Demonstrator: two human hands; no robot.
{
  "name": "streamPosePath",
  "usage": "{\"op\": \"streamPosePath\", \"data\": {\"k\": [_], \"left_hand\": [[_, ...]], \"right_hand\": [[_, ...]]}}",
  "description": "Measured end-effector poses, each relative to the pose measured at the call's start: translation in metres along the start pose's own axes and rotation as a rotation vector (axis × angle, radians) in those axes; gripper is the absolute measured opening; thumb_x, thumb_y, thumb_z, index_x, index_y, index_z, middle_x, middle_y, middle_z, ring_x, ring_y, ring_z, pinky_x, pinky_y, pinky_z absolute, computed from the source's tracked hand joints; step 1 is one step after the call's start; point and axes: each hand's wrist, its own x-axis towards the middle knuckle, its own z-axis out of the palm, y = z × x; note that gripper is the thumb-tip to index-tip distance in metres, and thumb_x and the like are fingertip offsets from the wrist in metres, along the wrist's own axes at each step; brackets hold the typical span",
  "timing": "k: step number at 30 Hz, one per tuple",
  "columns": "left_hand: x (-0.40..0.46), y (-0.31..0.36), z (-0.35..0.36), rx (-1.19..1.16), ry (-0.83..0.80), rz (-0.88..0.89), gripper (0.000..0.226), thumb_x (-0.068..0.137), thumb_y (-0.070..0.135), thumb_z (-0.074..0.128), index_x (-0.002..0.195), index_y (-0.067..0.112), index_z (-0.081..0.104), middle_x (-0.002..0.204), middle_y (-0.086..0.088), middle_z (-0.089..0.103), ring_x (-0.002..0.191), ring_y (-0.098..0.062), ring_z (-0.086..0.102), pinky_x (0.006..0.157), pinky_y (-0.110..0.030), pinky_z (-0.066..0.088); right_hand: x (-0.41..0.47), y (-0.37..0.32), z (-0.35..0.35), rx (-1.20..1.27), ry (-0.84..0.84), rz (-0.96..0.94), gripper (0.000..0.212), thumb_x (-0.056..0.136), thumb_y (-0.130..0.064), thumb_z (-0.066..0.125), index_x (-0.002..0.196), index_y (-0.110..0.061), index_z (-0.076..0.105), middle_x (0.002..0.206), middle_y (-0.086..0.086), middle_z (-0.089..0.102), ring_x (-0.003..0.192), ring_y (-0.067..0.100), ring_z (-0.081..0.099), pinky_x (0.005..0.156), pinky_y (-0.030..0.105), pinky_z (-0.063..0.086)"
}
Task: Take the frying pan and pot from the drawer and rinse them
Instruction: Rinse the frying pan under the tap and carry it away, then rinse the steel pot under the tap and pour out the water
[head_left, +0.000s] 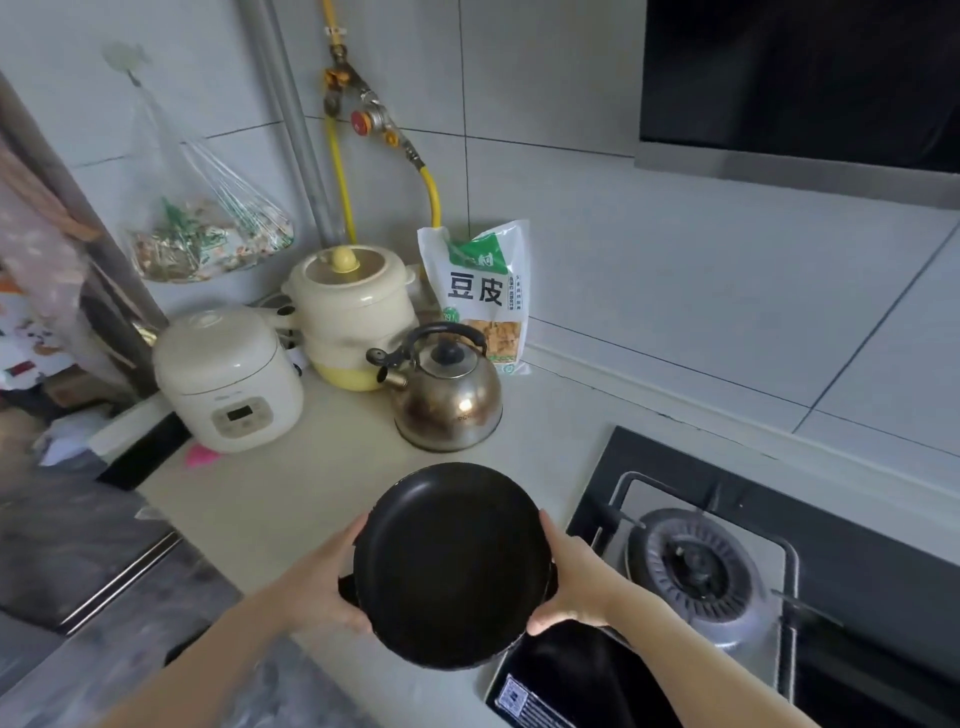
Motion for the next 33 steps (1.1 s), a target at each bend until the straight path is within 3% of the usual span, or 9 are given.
{"op": "streamPosePath", "data": {"k": [5, 9, 13, 17, 19, 22, 25, 28, 33], "left_hand": [[0.006, -0.002, 0.000, 0.011, -0.005, -0.009, 0.127, 0.049, 0.027, 0.090, 0.122, 0.083, 0.003, 0.132, 0.042, 0.031, 0.120, 0.024, 0.030, 0.084, -0.001, 0.037], [0.007, 0.000, -0.002, 0.015, -0.049, -0.037, 0.123, 0.052, 0.025, 0.089, 0.113, 0.088, 0.002, 0.122, 0.056, 0.028, 0.112, 0.032, 0.025, 0.081, -0.001, 0.036], [0.009, -0.011, -0.004, 0.036, -0.065, -0.021, 0.118, 0.052, 0.030, 0.087, 0.131, 0.075, 0.011, 0.137, 0.043, 0.034, 0.130, 0.012, 0.034, 0.100, -0.018, 0.036], [0.011, -0.007, -0.010, 0.074, -0.025, -0.021, 0.097, 0.059, 0.025, 0.086, 0.129, 0.060, 0.029, 0.127, 0.045, 0.044, 0.125, 0.006, 0.042, 0.100, -0.019, 0.037], [0.013, 0.004, -0.012, 0.108, 0.028, -0.004, 0.091, 0.062, 0.041, 0.082, 0.138, 0.047, 0.033, 0.139, 0.027, 0.044, 0.133, -0.008, 0.041, 0.105, -0.028, 0.036], [0.018, 0.035, -0.013, 0.352, 0.247, -0.041, 0.092, 0.077, 0.054, 0.073, 0.149, 0.012, 0.034, 0.152, -0.005, 0.039, 0.139, -0.024, 0.038, 0.109, -0.038, 0.037], [0.019, 0.084, -0.012, 0.574, 0.486, 0.024, 0.087, 0.074, 0.053, 0.075, 0.137, -0.001, 0.049, 0.136, -0.022, 0.054, 0.121, -0.040, 0.054, 0.091, -0.052, 0.050], [0.024, 0.144, -0.002, 0.546, 0.701, 0.075, 0.085, 0.076, 0.048, 0.074, 0.132, -0.010, 0.048, 0.129, -0.034, 0.053, 0.117, -0.050, 0.051, 0.089, -0.060, 0.046], [0.029, 0.258, 0.046, 0.475, 0.705, 0.234, 0.085, 0.084, 0.054, 0.058, 0.137, -0.010, 0.042, 0.136, -0.037, 0.045, 0.127, -0.054, 0.041, 0.101, -0.063, 0.035]], "right_hand": [[0.003, 0.000, 0.006, -0.002, 0.028, 0.033, 0.130, 0.049, -0.036, 0.087, 0.146, -0.044, 0.000, 0.121, -0.001, 0.057, 0.123, 0.025, 0.043, 0.107, 0.047, 0.040], [0.001, -0.001, 0.011, -0.034, 0.041, 0.068, 0.128, 0.051, -0.038, 0.089, 0.144, -0.045, 0.002, 0.123, 0.003, 0.056, 0.121, 0.026, 0.046, 0.106, 0.046, 0.042], [-0.005, -0.005, 0.017, -0.100, 0.096, 0.106, 0.125, 0.054, -0.042, 0.088, 0.147, -0.041, 0.005, 0.125, 0.003, 0.054, 0.119, 0.027, 0.047, 0.103, 0.045, 0.044], [-0.016, -0.012, 0.026, -0.200, 0.193, 0.134, 0.114, 0.064, -0.049, 0.084, 0.150, -0.032, 0.010, 0.136, 0.000, 0.048, 0.126, 0.027, 0.044, 0.105, 0.043, 0.043], [-0.027, -0.014, 0.023, -0.201, 0.267, 0.156, 0.109, 0.070, -0.051, 0.081, 0.152, -0.025, 0.014, 0.150, 0.000, 0.038, 0.137, 0.028, 0.037, 0.111, 0.043, 0.038], [-0.060, -0.010, 0.005, -0.210, 0.459, 0.248, 0.104, 0.078, -0.054, 0.073, 0.156, -0.019, 0.013, 0.160, 0.000, 0.023, 0.145, 0.025, 0.026, 0.116, 0.041, 0.031], [-0.117, 0.004, -0.024, -0.224, 0.715, 0.393, 0.096, 0.081, -0.059, 0.066, 0.153, -0.018, 0.018, 0.157, -0.002, 0.027, 0.140, 0.023, 0.032, 0.111, 0.037, 0.036], [-0.193, 0.028, -0.049, -0.259, 0.962, 0.639, 0.096, 0.082, -0.065, 0.062, 0.152, -0.014, 0.022, 0.157, 0.004, 0.030, 0.140, 0.026, 0.033, 0.109, 0.040, 0.036], [-0.327, 0.064, -0.056, -0.250, 1.276, 0.971, 0.091, 0.077, -0.060, 0.069, 0.144, -0.005, 0.037, 0.147, 0.016, 0.042, 0.134, 0.038, 0.039, 0.106, 0.051, 0.038]]}}
